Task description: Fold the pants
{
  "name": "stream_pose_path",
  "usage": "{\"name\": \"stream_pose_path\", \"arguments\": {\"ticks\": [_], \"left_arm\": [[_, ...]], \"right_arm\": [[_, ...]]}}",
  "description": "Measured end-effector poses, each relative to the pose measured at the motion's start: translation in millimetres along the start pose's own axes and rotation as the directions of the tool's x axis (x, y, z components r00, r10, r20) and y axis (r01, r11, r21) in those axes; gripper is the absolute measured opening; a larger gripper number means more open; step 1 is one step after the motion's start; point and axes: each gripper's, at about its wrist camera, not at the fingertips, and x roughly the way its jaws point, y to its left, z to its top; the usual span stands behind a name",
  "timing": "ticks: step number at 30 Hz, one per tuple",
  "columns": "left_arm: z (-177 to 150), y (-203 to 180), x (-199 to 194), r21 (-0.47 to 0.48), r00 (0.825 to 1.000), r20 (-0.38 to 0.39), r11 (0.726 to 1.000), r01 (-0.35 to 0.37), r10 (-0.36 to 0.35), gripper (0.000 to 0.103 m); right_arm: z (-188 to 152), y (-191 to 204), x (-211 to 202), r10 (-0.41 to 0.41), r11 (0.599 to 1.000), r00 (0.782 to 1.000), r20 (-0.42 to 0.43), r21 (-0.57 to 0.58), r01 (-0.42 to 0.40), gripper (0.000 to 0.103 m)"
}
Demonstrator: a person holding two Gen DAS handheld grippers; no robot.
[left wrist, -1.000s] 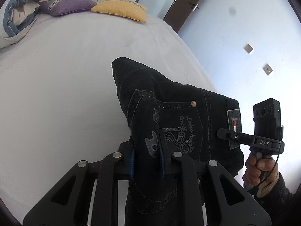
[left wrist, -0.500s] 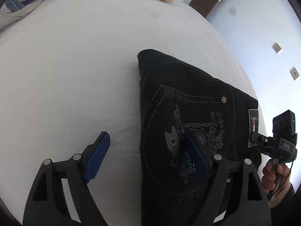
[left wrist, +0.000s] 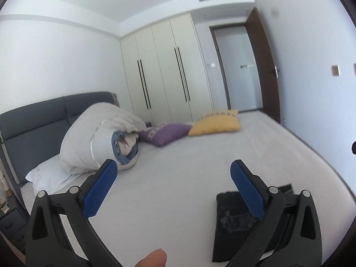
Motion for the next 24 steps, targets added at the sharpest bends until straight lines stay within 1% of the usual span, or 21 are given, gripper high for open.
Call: {"name": "stream_pose_path", "arguments": {"ticks": [1,2,3,4,7,9,10,11,12,13,14,15,16,17,19,20,23,24], "left_arm": [[12.1,-1.6,-16.4,-0.026,0.999,0.021,0.999,0.033,-0.033,0.103],[23.3,4.1,-38.5,-0.048,0.997,0.021,0.996,0.077,-0.076,0.103],[33.3,3.9,-46.1,-0.058,0.993,0.0,0.991,0.12,-0.121,0.103],[42.5,-7.4,-46.6,-0.054,0.989,-0.024,0.988,0.145,-0.147,0.103],[51.7,-8.9,-77.1,-0.017,0.977,-0.075,0.98,0.197,-0.198,0.103],[53.7,-6.3,-97.4,-0.005,0.982,-0.081,0.985,0.173,-0.173,0.103],[51.2,-4.9,-103.8,-0.023,0.986,-0.074,0.988,0.15,-0.151,0.103],[52.9,-3.5,-114.9,-0.03,0.985,-0.087,0.988,0.148,-0.15,0.103],[49.3,-6.9,-118.0,-0.037,0.978,-0.125,0.986,0.164,-0.167,0.103],[45.6,-7.1,-108.3,-0.045,0.972,-0.164,0.985,0.166,-0.171,0.103],[33.1,-14.7,-99.6,-0.049,0.962,-0.222,0.987,0.154,-0.161,0.103],[25.6,-18.6,-95.3,-0.054,0.952,-0.264,0.988,0.147,-0.156,0.103],[11.2,-22.2,-79.6,-0.066,0.939,-0.304,0.987,0.147,-0.16,0.103],[-2.7,-29.7,-69.8,-0.072,0.93,-0.333,0.987,0.142,-0.158,0.103],[-21.6,-38.1,-62.4,-0.067,0.916,-0.377,0.991,0.12,-0.136,0.103],[-30.1,-42.8,-59.2,-0.066,0.906,-0.401,0.99,0.123,-0.139,0.103],[-54.1,-57.4,-50.3,-0.072,0.862,-0.481,0.987,0.144,-0.161,0.103],[-57.9,-59.1,-47.4,-0.078,0.856,-0.489,0.985,0.151,-0.17,0.103]], "right_arm": [[13.2,8.3,-16.7,-0.003,0.999,0.997,0.075,-0.032,0.005,0.103],[25.8,14.3,-32.5,-0.009,0.998,0.991,0.134,-0.061,0.017,0.103],[36.7,19.1,-46.7,-0.018,0.996,0.984,0.176,-0.08,0.033,0.103],[46.8,24.4,-55.8,-0.03,0.995,0.979,0.199,-0.089,0.048,0.103],[67.5,26.1,-80.7,-0.081,0.993,0.977,0.199,-0.069,0.097,0.103],[71.1,24.0,-93.6,-0.086,0.996,0.98,0.182,-0.015,0.09,0.103],[70.4,24.6,-97.1,-0.081,0.997,0.983,0.166,0.004,0.082,0.103],[68.5,31.6,-98.4,-0.072,0.997,0.989,0.132,0.008,0.071,0.103],[65.5,32.0,-98.2,-0.064,0.998,0.993,0.097,0.002,0.064,0.103],[59.9,34.1,-97.1,-0.076,0.997,0.995,0.065,-0.009,0.076,0.103],[54.0,37.3,-93.8,-0.104,0.994,0.994,0.034,-0.023,0.104,0.103],[48.8,38.6,-91.4,-0.128,0.991,0.992,0.001,-0.033,0.128,0.103],[42.7,38.8,-89.0,-0.142,0.99,0.989,-0.037,-0.032,0.141,0.103],[34.2,37.0,-84.8,-0.152,0.988,0.986,-0.072,-0.021,0.151,0.103],[20.8,33.5,-77.5,-0.173,0.984,0.974,-0.147,0.013,0.177,0.103],[13.0,31.8,-72.3,-0.175,0.983,0.967,-0.187,0.026,0.183,0.103],[-8.2,32.3,-59.4,-0.189,0.979,0.939,-0.287,0.02,0.203,0.103],[-12.5,32.7,-56.8,-0.185,0.979,0.933,-0.309,0.019,0.201,0.103]]}}
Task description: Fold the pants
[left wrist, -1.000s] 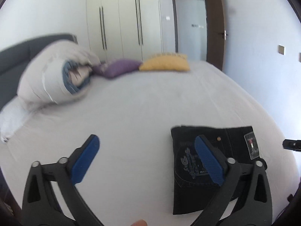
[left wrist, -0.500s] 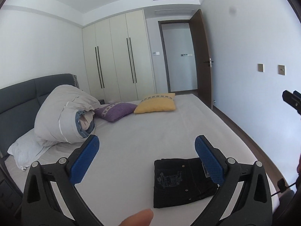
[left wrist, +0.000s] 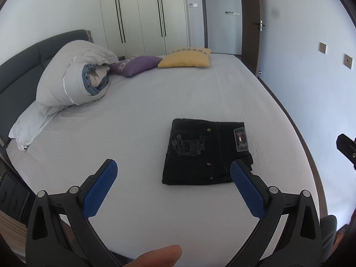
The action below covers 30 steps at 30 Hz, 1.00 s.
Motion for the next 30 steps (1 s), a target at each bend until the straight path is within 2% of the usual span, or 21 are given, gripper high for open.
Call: {"name": "stream_pose_path", "arguments": {"ticks": [4,10,30], "left_arm": [[-1.8,1.8,4.7,-0.016,0.999,-0.031,0.999,0.029,-0.029,0.103],[-1.2,3.9,9.7,-0.03,0.997,-0.056,0.999,0.046,-0.047,0.103],[0.4,7.6,32.5,-0.049,0.994,-0.096,0.998,0.048,-0.053,0.103]], "right_arm": [[-9.1,4.5,6.5,0.006,1.0,0.999,-0.043,-0.006,-0.006,0.103],[-10.8,14.3,6.0,0.01,0.999,0.999,-0.054,-0.048,-0.013,0.103],[-14.8,22.0,21.2,0.033,0.996,0.994,-0.106,-0.075,-0.041,0.103]]}}
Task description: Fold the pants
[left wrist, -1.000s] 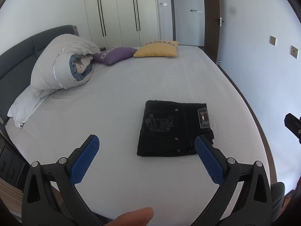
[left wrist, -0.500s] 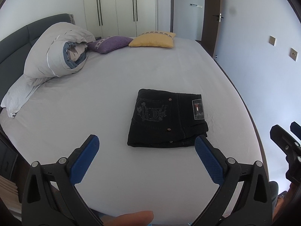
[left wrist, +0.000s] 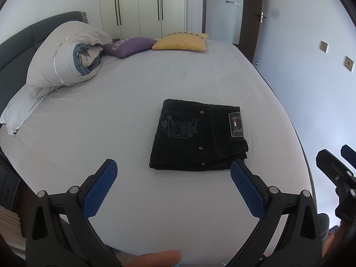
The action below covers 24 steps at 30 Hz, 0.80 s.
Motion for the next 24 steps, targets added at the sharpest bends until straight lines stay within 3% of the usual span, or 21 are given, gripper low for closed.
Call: {"name": "stream_pose_path", "arguments": {"ticks": [24], "left_arm": [[-1.4,-0.5,10.3,-0.005,1.0,-0.012,1.0,0.011,-0.011,0.103]], "right_arm": [[-3.4,9.5,7.4,0.013,1.0,1.0,-0.014,-0.011,-0.013,0.103]]}}
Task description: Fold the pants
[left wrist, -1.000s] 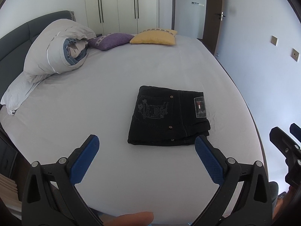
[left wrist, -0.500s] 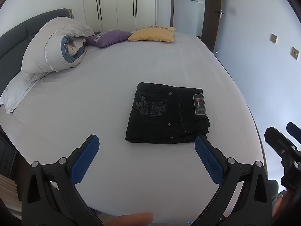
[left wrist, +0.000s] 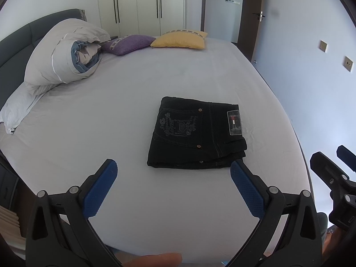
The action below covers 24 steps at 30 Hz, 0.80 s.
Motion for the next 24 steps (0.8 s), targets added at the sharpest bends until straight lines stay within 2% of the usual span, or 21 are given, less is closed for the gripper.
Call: {"name": "stream_pose_path", "arguments": {"ticks": [24], "left_arm": [[-2.0,1.1,2.6,-0.014,1.0,-0.01,1.0,-0.002,0.001,0.103]], "right_arm": [[-5.1,3.8,1.4,0.004,1.0,1.0,-0.008,-0.003,-0.004,0.103]]}}
